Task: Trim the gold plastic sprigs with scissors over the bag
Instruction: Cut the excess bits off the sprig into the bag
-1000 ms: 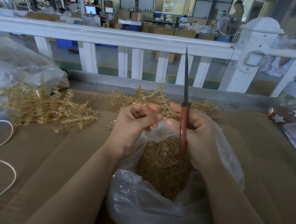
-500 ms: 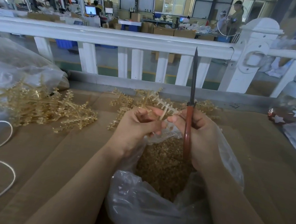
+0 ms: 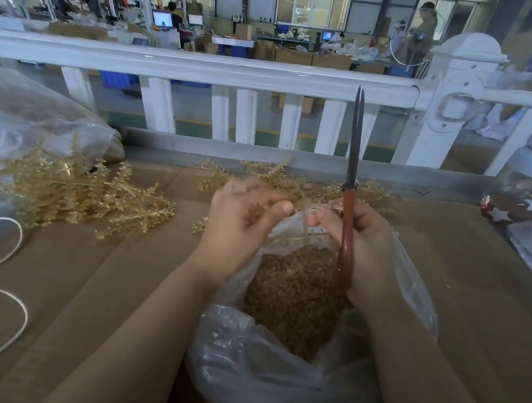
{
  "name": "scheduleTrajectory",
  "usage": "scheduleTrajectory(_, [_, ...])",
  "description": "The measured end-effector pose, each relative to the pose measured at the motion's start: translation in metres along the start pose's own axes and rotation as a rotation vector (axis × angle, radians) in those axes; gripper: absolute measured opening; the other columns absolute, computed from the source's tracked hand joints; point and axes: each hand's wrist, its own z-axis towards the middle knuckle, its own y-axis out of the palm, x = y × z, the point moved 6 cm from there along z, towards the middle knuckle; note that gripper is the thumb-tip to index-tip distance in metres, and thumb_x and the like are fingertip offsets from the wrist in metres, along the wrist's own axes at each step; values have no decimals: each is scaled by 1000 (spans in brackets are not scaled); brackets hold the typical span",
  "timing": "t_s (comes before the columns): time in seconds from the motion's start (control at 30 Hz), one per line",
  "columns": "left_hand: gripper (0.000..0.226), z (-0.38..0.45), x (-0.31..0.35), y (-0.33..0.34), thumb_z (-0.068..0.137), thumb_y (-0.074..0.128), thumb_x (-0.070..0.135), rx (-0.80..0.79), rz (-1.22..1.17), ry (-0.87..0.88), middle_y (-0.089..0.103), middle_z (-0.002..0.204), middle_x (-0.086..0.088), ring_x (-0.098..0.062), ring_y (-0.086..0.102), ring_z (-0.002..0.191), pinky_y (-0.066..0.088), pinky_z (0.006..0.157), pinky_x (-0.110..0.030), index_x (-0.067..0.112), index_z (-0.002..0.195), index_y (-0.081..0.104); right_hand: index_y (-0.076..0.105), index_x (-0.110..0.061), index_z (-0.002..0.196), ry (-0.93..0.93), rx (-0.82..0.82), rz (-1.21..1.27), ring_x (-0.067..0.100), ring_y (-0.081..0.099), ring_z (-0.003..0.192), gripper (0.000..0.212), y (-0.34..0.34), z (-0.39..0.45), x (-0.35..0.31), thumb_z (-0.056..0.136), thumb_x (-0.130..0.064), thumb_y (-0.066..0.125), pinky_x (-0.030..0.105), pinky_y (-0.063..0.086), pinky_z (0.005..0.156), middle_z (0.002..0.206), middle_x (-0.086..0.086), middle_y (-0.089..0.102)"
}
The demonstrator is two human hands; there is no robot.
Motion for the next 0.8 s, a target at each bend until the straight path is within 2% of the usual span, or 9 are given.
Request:
scheduleTrajectory(0.07, [20, -2, 6, 6, 92, 66, 30, -76, 63, 61, 63, 77, 9, -10, 54, 80, 40, 81, -32, 15, 86, 78, 72, -11, 79, 4, 20, -12, -1, 58, 52, 11, -1, 1, 1, 90, -9, 70, 9, 44, 52, 67, -3, 70])
scheduleTrajectory(0.1, [23, -4, 7, 10, 92, 66, 27, -114, 9, 49, 61, 72, 6, -10, 54, 74, 41, 77, -30, 10, 82, 78, 73, -10, 80, 4, 31, -23, 0, 60, 56, 10, -2, 1, 1, 90, -10, 71, 11, 46, 56, 71, -1, 71])
scheduleTrajectory(0.17, [27, -8, 5, 14, 90, 67, 18, -152, -354, -110, 62, 72, -14, -8, 58, 68, 46, 68, -18, -6, 80, 74, 74, -10, 86, 1, 56, -30, 7, 67, 67, 5, -3, 2, 2, 88, -14, 74, 16, 51, 65, 77, 2, 74])
scheduleTrajectory(0.2, [26, -8, 1, 15, 88, 66, 15, -136, -541, -208, 65, 73, -17, -6, 59, 65, 46, 64, -12, -10, 81, 71, 74, -9, 90, -7, 77, -21, 10, 69, 73, 11, -3, 1, 2, 86, -19, 76, 16, 52, 69, 80, 2, 74])
scheduleTrajectory(0.3, [24, -7, -17, 13, 81, 67, 26, -64, -765, -468, 66, 64, 5, 2, 49, 53, 37, 51, -10, 3, 80, 74, 72, -9, 92, -61, 136, -4, 10, 71, 77, 32, -5, 0, -4, 77, -37, 75, 15, 53, 70, 81, 2, 75])
scheduleTrajectory(0.43, [23, -11, -34, 16, 80, 68, 36, -46, -949, -684, 55, 62, 9, -3, 32, 51, 21, 44, -15, 17, 75, 78, 70, -14, 87, -129, 202, 15, 5, 68, 73, 25, -7, -2, -9, 82, -38, 77, 14, 51, 69, 73, -8, 70])
scheduleTrajectory(0.53, [24, -10, -35, 18, 86, 65, 39, -2, -1149, -707, 53, 65, 11, -2, 33, 50, 23, 42, -12, 20, 80, 78, 69, -15, 86, -147, 240, 2, 6, 65, 72, 22, -12, -3, -9, 84, -37, 74, 18, 51, 69, 71, -10, 67])
scheduleTrajectory(0.67, [22, -8, -40, 16, 88, 61, 37, 59, -1313, -717, 56, 68, 11, 0, 40, 51, 32, 43, -11, 20, 90, 74, 66, -18, 80, -159, 218, -30, 2, 60, 67, 23, -12, -1, -10, 86, -39, 73, 15, 48, 67, 67, -16, 62])
scheduleTrajectory(0.8, [19, -9, -45, 16, 84, 64, 39, 96, -1304, -748, 67, 73, 10, 2, 47, 48, 33, 42, -10, 22, 93, 70, 66, -6, 85, -118, 135, -127, 5, 56, 61, 39, -5, 1, -2, 82, -44, 74, 15, 47, 61, 65, -1, 59])
